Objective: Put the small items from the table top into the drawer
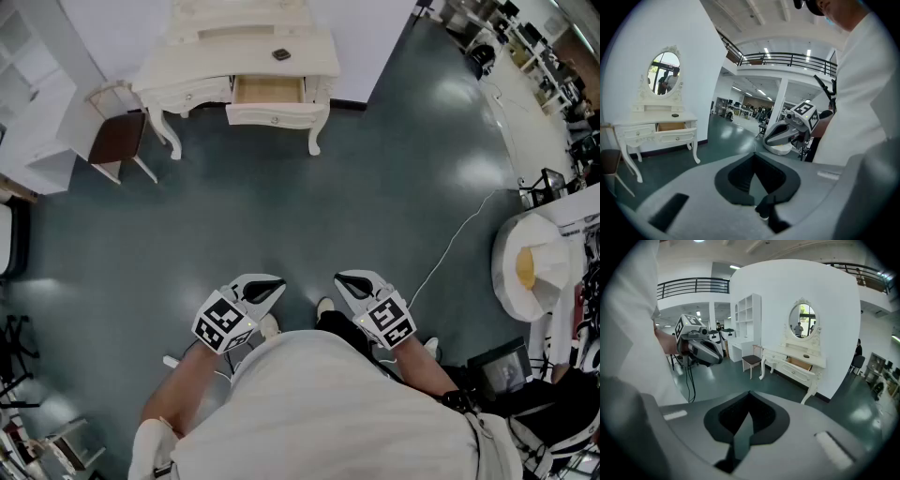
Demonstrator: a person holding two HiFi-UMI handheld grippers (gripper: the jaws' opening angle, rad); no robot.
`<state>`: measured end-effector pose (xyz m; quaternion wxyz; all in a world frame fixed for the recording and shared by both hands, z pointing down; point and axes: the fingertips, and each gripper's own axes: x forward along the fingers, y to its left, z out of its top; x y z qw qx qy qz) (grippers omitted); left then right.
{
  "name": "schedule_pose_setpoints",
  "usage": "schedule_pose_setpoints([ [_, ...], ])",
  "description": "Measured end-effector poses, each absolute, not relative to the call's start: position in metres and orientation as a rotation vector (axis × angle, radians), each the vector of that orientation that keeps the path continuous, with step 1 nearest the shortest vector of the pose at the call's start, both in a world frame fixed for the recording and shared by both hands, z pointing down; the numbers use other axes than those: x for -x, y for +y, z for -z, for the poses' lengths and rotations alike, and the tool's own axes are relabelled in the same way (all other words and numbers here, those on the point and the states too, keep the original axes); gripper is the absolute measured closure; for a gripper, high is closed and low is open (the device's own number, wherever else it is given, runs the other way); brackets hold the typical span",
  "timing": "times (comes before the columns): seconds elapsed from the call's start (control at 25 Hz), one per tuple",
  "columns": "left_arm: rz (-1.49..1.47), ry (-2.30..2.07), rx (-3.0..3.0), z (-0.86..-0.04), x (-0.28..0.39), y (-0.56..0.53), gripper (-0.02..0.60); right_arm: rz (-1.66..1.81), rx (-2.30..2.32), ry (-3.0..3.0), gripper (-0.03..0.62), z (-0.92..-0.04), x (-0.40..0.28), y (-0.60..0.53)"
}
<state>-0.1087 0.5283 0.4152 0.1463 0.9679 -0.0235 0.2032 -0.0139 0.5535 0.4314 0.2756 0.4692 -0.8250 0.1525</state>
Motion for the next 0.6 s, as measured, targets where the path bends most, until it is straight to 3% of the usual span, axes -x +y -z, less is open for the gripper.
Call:
schedule_pose_setpoints([
  [0.2,-0.561,-0.128,-2.779,-0.404,0.084,0.54,0.58,-0.363,-1.175,-2.253,0.594,-0.429,0.001,0.563],
  [0.6,-0.559,-0.259,-2.755,-0.404,-0.031,0.565,0.58,-0.375,-1.146,-2.333,0.594,-0.443,-0.106,0.576],
])
